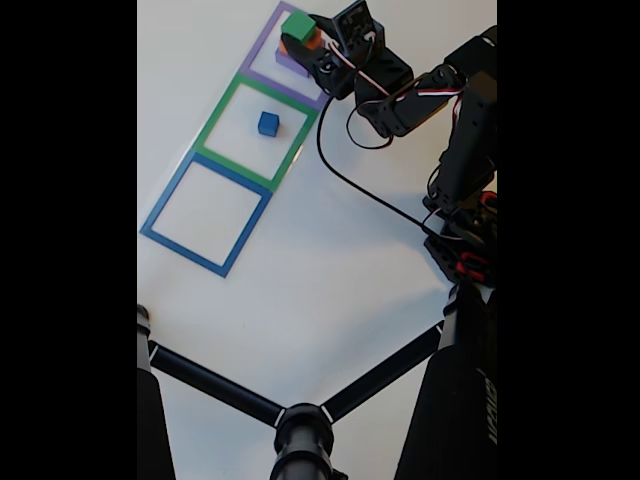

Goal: Tower of hanoi

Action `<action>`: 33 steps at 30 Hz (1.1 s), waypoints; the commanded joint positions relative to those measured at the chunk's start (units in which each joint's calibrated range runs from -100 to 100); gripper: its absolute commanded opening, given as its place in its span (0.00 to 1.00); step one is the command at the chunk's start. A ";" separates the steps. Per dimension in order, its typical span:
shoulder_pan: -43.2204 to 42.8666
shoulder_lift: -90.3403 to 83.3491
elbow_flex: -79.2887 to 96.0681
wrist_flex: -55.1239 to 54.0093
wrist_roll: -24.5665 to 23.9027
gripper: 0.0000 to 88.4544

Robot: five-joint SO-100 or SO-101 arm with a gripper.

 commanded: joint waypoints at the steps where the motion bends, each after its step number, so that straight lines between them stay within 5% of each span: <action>1: -0.95 -0.34 -1.55 -1.17 0.54 0.07; 7: -2.00 -3.65 -1.18 1.42 0.54 0.07; 12: -3.44 -17.62 0.36 16.24 0.54 0.07; 23: -5.65 -54.52 -11.27 75.51 0.54 0.06; 33: -14.95 -63.07 -52.18 129.52 0.54 0.05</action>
